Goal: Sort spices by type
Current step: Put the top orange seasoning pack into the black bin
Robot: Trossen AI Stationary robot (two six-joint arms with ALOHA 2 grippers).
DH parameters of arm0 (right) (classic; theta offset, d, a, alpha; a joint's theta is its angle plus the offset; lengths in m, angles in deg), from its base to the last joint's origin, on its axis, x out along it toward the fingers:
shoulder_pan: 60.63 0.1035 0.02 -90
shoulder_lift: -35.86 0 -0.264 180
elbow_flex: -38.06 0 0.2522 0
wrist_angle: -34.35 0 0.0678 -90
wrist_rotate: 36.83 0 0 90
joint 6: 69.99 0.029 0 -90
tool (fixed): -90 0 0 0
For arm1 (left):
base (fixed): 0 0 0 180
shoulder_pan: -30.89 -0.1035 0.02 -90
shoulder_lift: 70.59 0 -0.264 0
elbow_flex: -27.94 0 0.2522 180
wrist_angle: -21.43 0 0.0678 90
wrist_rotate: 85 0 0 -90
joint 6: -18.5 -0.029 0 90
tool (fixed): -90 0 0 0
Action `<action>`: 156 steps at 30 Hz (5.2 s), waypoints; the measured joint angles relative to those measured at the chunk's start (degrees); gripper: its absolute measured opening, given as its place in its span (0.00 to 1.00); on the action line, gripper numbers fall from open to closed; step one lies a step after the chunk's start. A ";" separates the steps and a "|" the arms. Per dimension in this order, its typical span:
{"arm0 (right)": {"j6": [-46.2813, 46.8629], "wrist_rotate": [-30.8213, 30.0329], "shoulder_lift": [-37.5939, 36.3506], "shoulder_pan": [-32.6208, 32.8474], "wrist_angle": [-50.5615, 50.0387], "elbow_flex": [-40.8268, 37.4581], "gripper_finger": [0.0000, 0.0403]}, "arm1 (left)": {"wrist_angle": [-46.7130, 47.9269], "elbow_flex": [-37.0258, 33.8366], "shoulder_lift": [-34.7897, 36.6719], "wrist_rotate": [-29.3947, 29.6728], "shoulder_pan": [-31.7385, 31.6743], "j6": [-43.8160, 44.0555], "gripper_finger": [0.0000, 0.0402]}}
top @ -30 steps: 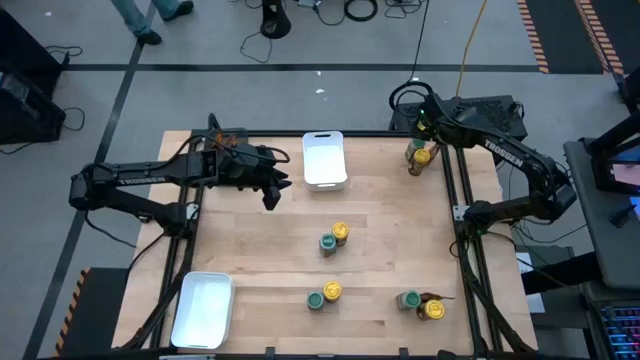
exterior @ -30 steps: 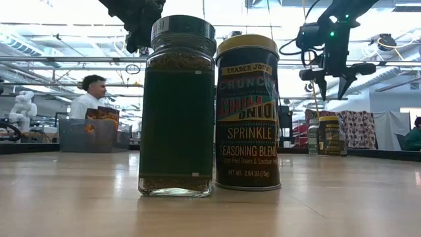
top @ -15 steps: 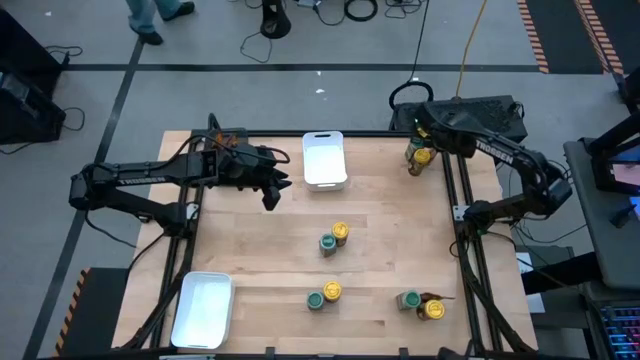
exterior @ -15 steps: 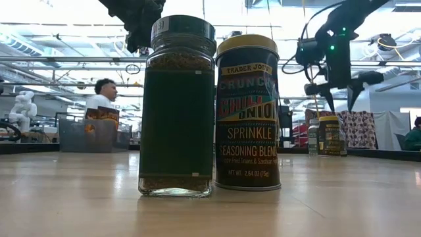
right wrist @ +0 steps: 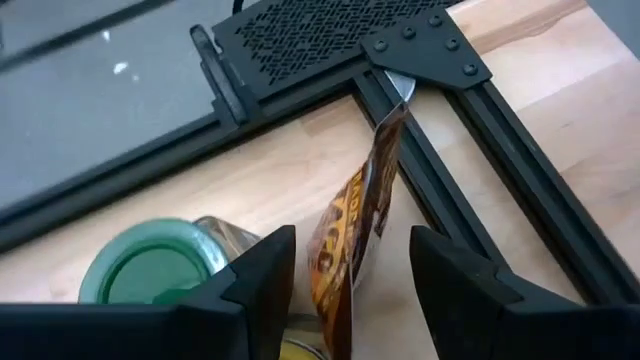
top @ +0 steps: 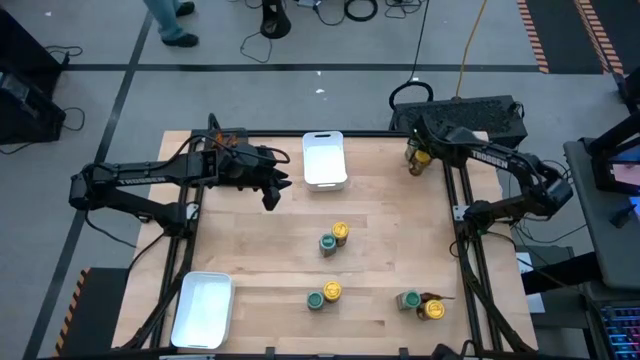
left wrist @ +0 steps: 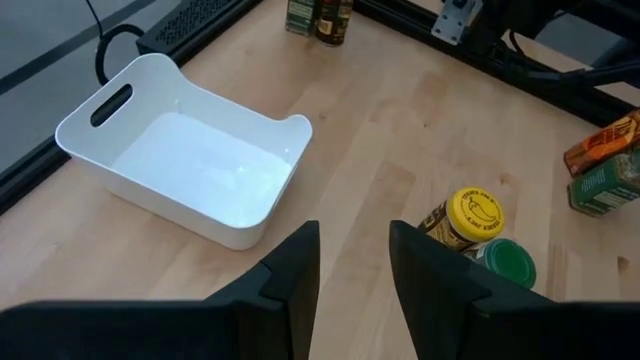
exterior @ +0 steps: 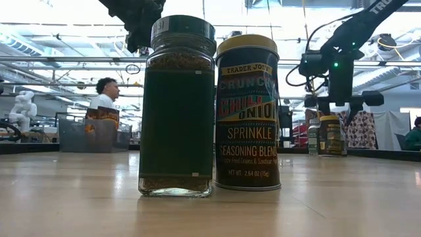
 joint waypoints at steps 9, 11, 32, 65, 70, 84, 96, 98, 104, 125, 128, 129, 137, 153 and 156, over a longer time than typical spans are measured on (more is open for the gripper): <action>-0.52 -1.07 0.22 -0.17 1.97 -0.33 0.40 | -0.46 0.00 0.00 0.00 0.00 0.02 0.32; -0.24 -1.03 0.22 -0.17 2.05 -0.33 0.35 | -0.50 0.00 0.00 0.00 0.00 0.04 0.32; -5.79 -1.31 -4.23 -0.09 2.16 -0.35 0.00 | -0.59 0.00 0.00 0.04 -0.04 0.00 0.32; -32.06 21.34 -17.64 16.41 25.17 14.59 0.00 | -3.62 0.00 0.00 -0.15 -2.82 -0.14 0.32; -37.45 22.66 -8.24 24.17 25.37 21.94 0.00 | 0.93 0.00 0.54 -0.13 -2.79 -0.44 0.32; -49.92 26.00 21.67 39.97 25.43 40.54 0.00 | 11.08 0.00 10.44 2.45 -2.80 -1.67 0.32; -55.23 27.45 37.85 44.58 25.29 46.33 0.00 | 13.62 0.00 10.84 3.21 -2.80 1.48 0.32; -55.30 27.40 39.25 45.14 25.35 46.38 0.00 | 13.60 0.00 10.91 3.21 -2.80 1.49 0.32; -55.34 27.31 42.30 46.17 25.02 46.44 0.00 | 13.60 0.00 10.86 3.21 -2.79 1.53 0.32; -57.60 27.21 42.58 46.51 24.50 46.44 0.26 | 13.44 0.00 10.86 3.23 -2.73 3.00 0.32; -57.83 27.25 42.19 46.53 24.20 46.44 0.31 | 13.44 0.00 10.86 3.22 -2.73 2.76 0.32; -57.93 27.25 41.82 46.53 24.16 46.44 0.33 | 13.44 0.00 10.86 3.21 -2.73 2.46 0.32; -57.73 27.06 35.59 46.07 19.95 46.42 0.43 | 13.30 0.00 10.86 0.25 -2.64 -1.97 0.32; -59.35 26.97 17.29 44.80 -2.22 46.42 0.46 | 3.94 0.89 -6.78 -15.05 2.66 -23.16 0.32; -58.57 26.93 15.86 44.47 -5.46 46.42 0.46 | 5.45 1.42 -9.74 -15.03 2.68 -25.39 0.32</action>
